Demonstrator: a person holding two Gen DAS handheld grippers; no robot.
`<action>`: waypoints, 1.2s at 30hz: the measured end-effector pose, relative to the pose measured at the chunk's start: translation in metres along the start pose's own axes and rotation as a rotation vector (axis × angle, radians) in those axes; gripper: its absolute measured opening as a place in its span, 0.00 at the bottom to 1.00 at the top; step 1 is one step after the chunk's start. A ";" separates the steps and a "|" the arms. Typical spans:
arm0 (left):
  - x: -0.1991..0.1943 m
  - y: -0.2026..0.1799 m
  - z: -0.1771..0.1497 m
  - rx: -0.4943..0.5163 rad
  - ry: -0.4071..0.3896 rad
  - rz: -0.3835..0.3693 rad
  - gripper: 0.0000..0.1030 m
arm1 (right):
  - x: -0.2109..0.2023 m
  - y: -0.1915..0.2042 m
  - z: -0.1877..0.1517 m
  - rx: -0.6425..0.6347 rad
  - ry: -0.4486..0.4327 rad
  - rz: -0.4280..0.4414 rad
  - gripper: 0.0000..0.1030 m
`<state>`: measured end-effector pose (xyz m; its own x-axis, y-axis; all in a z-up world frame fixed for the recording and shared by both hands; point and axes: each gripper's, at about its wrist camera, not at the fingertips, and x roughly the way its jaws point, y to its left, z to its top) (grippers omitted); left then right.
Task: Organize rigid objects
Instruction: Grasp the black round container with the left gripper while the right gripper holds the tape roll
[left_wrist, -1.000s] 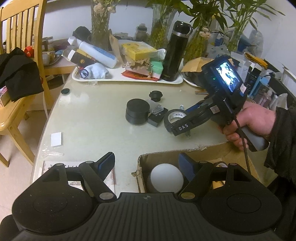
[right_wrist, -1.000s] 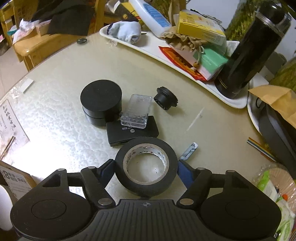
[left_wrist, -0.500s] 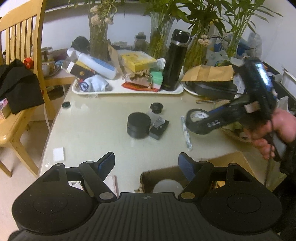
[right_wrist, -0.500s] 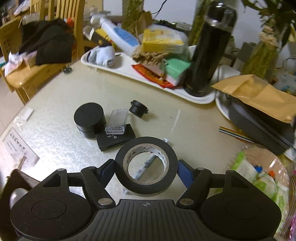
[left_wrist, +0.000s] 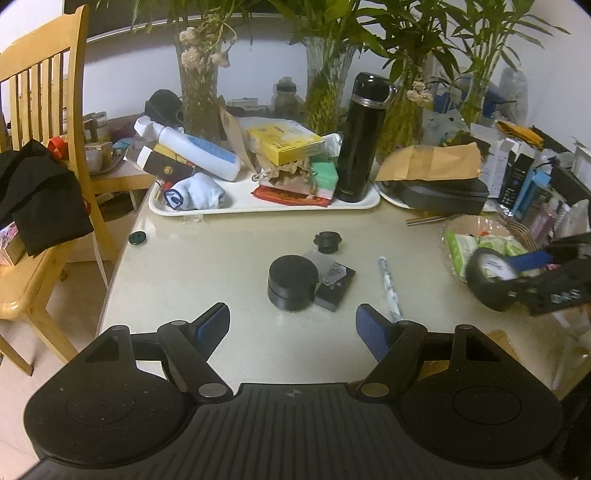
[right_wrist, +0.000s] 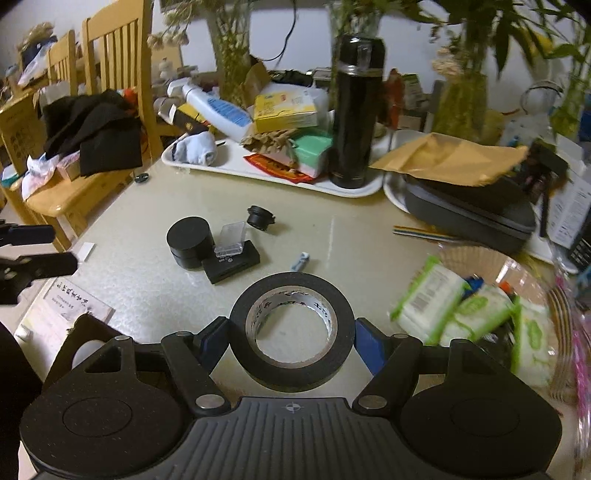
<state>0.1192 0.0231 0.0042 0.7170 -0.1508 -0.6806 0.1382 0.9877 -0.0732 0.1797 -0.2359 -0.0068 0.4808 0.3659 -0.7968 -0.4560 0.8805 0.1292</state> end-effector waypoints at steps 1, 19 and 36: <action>0.001 0.000 0.001 0.004 0.001 0.000 0.73 | -0.004 -0.001 -0.003 0.008 -0.005 -0.003 0.73; 0.055 -0.008 0.015 0.079 0.028 0.026 0.73 | -0.017 -0.010 -0.015 0.045 -0.040 0.022 0.73; 0.136 -0.008 0.027 0.125 0.149 0.041 0.72 | -0.013 -0.012 -0.012 0.055 -0.033 0.039 0.73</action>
<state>0.2341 -0.0068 -0.0676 0.6164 -0.0932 -0.7819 0.2013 0.9786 0.0420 0.1697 -0.2545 -0.0053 0.4886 0.4093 -0.7706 -0.4331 0.8804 0.1930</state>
